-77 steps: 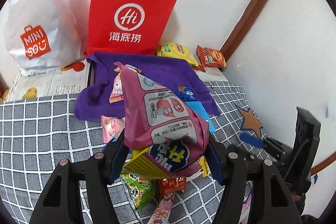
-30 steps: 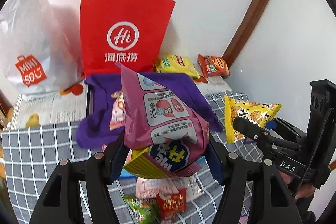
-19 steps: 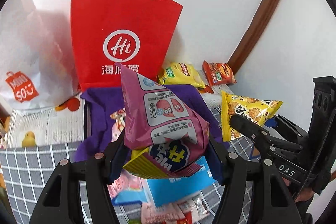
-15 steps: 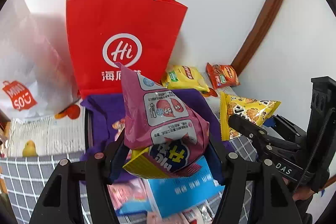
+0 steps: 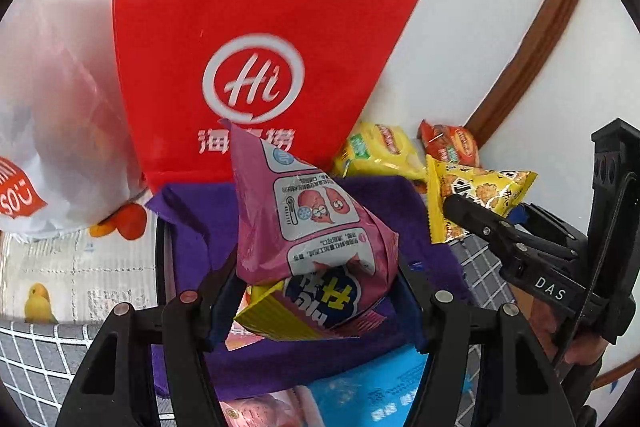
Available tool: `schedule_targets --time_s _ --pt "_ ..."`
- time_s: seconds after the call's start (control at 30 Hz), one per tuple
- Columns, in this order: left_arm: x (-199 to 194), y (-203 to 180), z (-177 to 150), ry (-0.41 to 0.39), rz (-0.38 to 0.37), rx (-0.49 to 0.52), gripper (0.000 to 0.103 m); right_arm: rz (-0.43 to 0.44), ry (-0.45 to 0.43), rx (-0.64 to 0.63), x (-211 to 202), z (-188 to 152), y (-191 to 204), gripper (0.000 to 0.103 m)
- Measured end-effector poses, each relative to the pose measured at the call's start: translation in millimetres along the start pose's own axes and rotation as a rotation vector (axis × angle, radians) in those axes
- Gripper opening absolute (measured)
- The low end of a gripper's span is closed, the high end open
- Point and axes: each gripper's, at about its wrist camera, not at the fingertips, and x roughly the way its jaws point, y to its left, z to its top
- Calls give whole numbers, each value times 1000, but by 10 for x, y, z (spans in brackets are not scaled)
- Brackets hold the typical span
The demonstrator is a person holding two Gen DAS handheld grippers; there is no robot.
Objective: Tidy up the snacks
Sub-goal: 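Carry the yellow chip bag with the right tool while the left carries the pink bag toward the purple cloth, then lower the yellow chip bag onto the purple cloth and open the right tool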
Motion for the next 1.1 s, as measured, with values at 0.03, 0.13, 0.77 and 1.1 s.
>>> schedule_targets --time_s 0.03,0.13,0.77,1.1 --pt "49 17 -2 15 8 1 64 -5 14 -4 61 -14 -13 61" --pt "115 63 -20 26 15 -3 64 -13 41 -12 170 -40 -43 61" --pt "264 197 -49 54 19 -34 64 -33 187 -72 603 -223 -86 61" --pt "259 227 -40 61 -8 -50 64 -48 229 -67 696 -270 -105 61"
